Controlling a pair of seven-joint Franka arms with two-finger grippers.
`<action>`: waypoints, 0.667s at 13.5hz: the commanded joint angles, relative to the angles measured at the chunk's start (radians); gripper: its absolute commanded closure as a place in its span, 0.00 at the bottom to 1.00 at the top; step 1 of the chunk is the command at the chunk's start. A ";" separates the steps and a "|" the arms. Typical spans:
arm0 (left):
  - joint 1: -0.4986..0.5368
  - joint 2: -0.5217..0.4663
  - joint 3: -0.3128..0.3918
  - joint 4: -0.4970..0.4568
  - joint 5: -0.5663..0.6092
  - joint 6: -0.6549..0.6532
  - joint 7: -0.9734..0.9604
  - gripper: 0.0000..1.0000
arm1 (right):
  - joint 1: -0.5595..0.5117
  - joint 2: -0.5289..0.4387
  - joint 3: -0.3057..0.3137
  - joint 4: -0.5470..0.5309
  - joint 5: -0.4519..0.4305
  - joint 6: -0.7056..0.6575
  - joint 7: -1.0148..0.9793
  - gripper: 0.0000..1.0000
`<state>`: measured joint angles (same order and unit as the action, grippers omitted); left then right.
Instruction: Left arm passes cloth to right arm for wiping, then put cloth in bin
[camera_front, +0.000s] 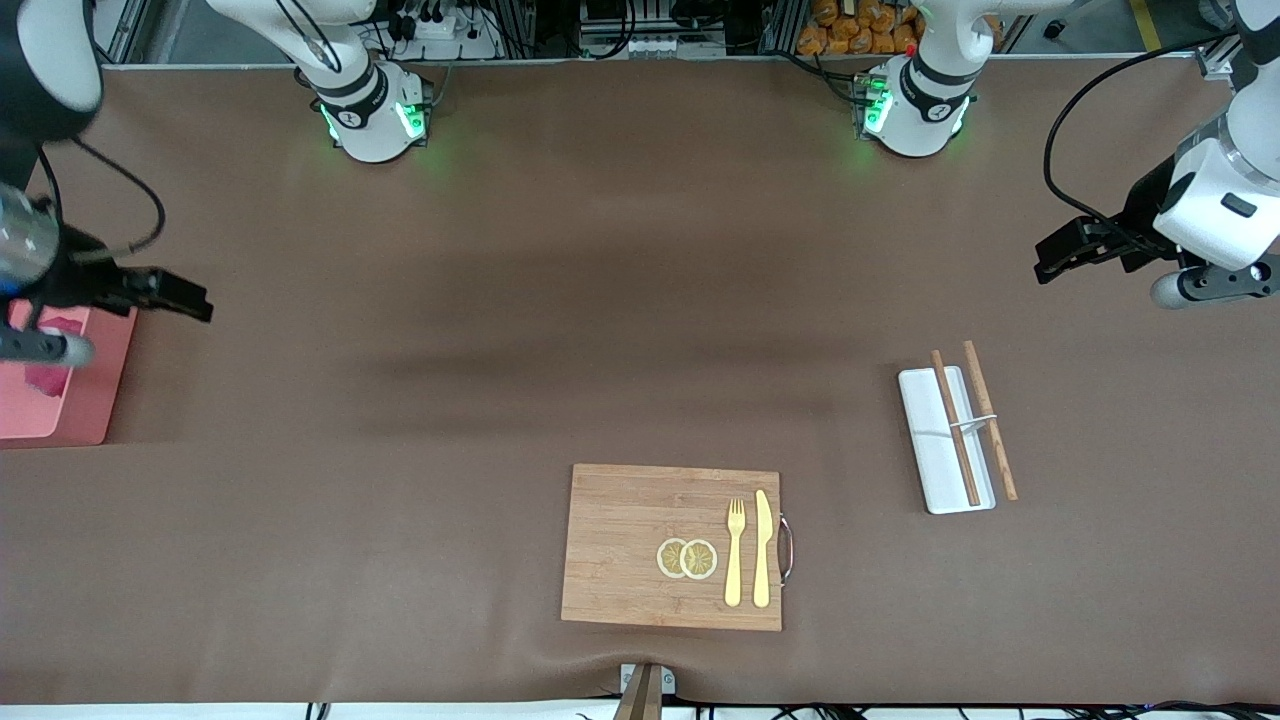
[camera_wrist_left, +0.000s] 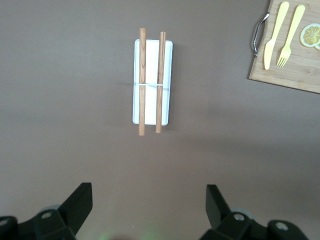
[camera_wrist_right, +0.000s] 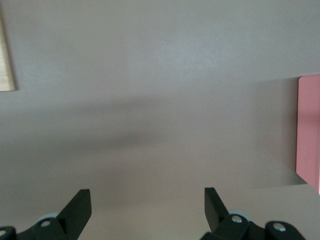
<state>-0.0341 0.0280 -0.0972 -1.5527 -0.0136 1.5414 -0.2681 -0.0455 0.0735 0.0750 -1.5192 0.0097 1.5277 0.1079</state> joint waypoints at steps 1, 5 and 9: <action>0.005 -0.022 -0.002 -0.018 -0.003 0.008 0.001 0.00 | 0.024 -0.081 -0.006 -0.047 0.019 -0.017 0.022 0.00; 0.002 -0.022 -0.002 -0.018 -0.003 0.008 -0.003 0.00 | 0.042 -0.084 0.005 -0.045 0.065 -0.005 0.038 0.00; -0.003 -0.022 -0.002 -0.018 -0.003 0.008 -0.010 0.00 | 0.049 -0.077 0.005 -0.044 0.056 0.012 0.038 0.00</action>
<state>-0.0352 0.0280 -0.0981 -1.5527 -0.0136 1.5414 -0.2681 -0.0115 0.0035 0.0852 -1.5553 0.0626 1.5294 0.1243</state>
